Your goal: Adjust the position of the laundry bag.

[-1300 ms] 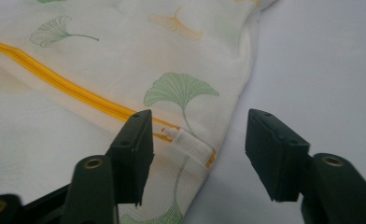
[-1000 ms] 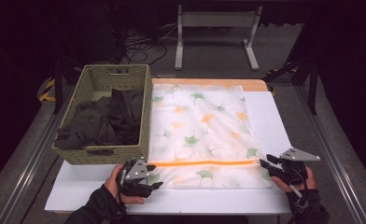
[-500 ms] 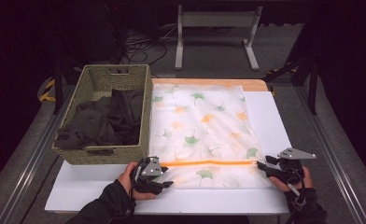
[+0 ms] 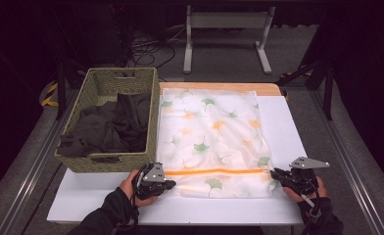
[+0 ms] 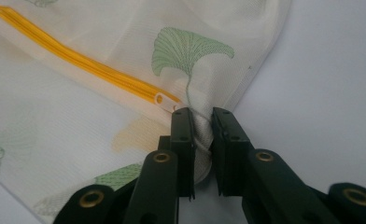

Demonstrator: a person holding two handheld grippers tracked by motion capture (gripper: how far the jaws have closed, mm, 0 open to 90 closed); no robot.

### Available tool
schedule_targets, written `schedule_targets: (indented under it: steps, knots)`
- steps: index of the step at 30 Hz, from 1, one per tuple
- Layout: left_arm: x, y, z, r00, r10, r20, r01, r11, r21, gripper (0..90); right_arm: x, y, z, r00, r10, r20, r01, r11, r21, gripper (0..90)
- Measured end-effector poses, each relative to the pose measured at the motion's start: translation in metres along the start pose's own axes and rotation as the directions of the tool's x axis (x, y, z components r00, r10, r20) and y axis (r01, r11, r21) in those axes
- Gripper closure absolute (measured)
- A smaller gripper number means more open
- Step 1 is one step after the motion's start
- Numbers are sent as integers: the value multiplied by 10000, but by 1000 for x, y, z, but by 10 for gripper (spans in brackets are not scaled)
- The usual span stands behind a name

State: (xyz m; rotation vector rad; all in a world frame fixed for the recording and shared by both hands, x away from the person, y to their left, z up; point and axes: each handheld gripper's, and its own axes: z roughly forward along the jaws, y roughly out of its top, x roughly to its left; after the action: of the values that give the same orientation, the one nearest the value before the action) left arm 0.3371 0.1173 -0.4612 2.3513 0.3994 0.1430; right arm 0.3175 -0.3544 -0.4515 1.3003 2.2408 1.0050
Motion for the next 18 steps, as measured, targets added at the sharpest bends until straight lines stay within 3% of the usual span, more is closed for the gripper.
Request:
schedule_targets:
  steps: [9, 18]
  knots:
    - [4, 3, 1, 9999, 162, -36, -162, 9999, 45, 900, -5, 0, -5, 9977, 526, -422, -539, 9981, -306, 840]
    - [9, 5, 2, 9999, 140, -13, -140, 9999, 29, 900, -6, 2, -4, 9972, 631, -392, -648, 9970, -429, 841]
